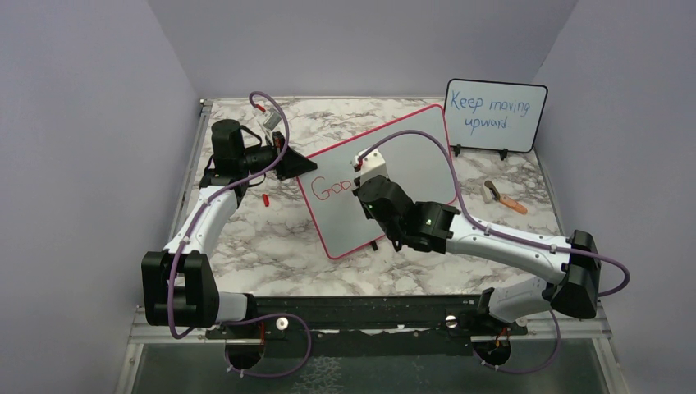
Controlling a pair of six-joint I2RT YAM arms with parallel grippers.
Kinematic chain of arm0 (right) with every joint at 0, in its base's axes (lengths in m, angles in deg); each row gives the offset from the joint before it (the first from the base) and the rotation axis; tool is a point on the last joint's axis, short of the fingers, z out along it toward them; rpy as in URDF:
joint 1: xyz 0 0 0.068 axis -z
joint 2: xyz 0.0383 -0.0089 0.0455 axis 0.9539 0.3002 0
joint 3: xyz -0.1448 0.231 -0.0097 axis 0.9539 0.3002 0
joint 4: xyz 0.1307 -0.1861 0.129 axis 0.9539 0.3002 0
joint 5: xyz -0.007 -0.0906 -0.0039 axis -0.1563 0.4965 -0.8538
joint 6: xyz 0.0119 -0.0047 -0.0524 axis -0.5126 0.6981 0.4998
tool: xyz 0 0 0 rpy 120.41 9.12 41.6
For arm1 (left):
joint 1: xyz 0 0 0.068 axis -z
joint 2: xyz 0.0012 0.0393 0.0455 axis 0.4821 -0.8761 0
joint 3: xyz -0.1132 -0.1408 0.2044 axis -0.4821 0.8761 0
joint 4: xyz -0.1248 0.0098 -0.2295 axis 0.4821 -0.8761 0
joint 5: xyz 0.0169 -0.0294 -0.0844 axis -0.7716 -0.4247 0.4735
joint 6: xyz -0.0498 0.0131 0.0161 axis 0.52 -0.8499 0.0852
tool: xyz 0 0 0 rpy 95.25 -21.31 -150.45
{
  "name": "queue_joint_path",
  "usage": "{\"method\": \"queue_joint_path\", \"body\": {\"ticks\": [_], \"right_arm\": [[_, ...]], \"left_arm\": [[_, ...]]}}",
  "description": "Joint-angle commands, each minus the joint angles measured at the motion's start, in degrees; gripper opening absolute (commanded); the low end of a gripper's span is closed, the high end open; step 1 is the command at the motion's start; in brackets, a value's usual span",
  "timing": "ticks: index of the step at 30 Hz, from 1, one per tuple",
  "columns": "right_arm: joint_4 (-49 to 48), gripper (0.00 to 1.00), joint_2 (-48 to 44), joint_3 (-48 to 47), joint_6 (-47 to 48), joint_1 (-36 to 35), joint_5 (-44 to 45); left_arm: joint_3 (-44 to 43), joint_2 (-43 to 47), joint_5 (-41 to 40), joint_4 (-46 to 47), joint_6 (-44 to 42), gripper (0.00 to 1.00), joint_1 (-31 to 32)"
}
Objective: Write a sentence on the whiteboard
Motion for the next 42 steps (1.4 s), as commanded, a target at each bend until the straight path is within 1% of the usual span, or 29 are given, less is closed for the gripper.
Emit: {"method": "queue_joint_path", "body": {"ticks": [1,9,24,42], "right_arm": [[-2.0,0.01,1.0,-0.1,-0.2,0.4,1.4],[-2.1,0.01,1.7,-0.2,-0.3,0.8,1.9],[-3.9,0.01,0.7,0.3,0.6,0.9,-2.0],[-0.3,0.01,0.6,1.0,-0.2,0.9,-3.9]], "left_arm": [[0.7,-1.3,0.4,-3.5,-4.5,0.0,1.7],[0.6,-1.4,0.6,-3.5,-4.6,0.0,1.7],[0.6,-1.4,0.6,-3.5,-4.7,0.0,1.7],[0.6,-1.5,0.3,-3.8,-4.7,0.0,1.7]]}}
